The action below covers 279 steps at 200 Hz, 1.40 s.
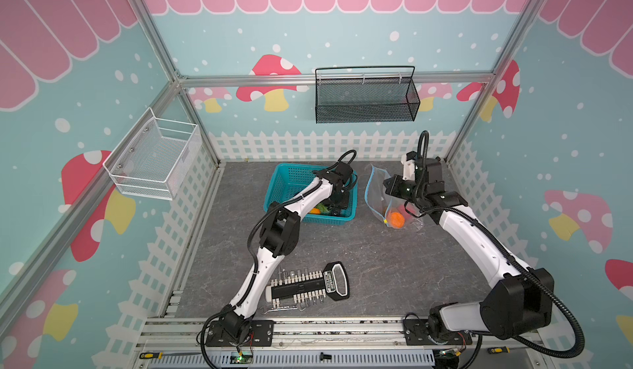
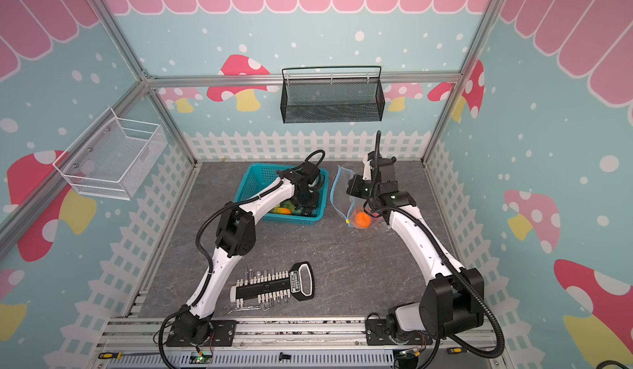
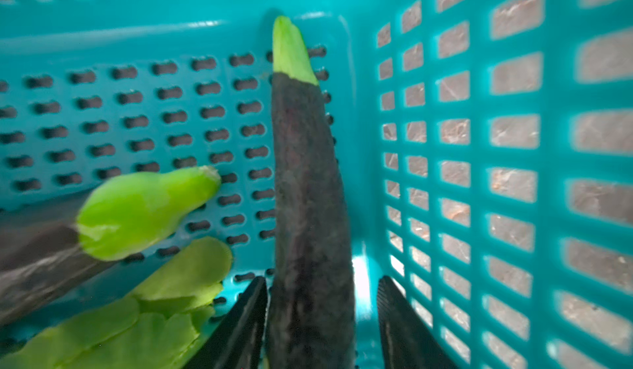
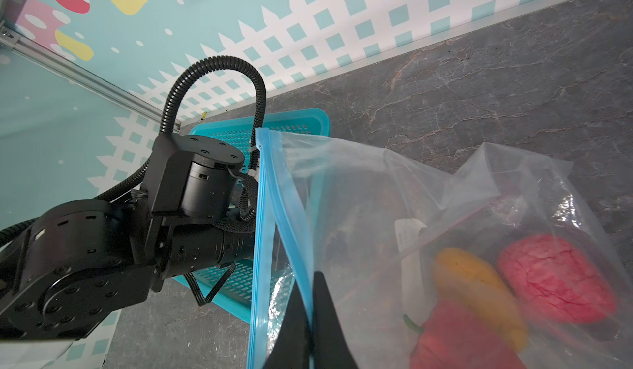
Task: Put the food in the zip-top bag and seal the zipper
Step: 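Lower the left gripper onto the small dark eggplant and close on it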
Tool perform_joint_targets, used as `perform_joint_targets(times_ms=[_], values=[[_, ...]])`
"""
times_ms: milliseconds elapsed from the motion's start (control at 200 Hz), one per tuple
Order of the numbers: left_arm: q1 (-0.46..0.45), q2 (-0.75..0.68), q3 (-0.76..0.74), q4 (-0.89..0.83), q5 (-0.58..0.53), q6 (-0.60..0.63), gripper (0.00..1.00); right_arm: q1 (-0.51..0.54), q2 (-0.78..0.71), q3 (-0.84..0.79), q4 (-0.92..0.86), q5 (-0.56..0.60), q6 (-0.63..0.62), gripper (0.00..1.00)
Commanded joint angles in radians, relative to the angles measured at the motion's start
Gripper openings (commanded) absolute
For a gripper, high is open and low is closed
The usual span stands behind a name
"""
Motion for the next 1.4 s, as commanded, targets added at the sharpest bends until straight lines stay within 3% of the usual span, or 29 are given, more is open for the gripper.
perform_joint_targets(times_ms=[0, 435, 1056, 1391], values=[[-0.006, 0.014, 0.028, -0.022, -0.031, 0.013, 0.45, 0.005, 0.005, -0.013, 0.016, -0.009, 0.013, 0.01], [-0.003, -0.043, -0.020, -0.016, -0.007, -0.005, 0.34, 0.005, 0.005, -0.024, 0.024, -0.006, 0.013, 0.01], [0.033, -0.107, -0.068, 0.029, 0.079, -0.038, 0.31, 0.006, 0.107, -0.004, 0.073, -0.028, 0.011, 0.01], [0.060, -0.184, -0.172, 0.083, 0.108, -0.063, 0.30, 0.031, 0.129, 0.014, 0.083, -0.035, 0.024, 0.01]])
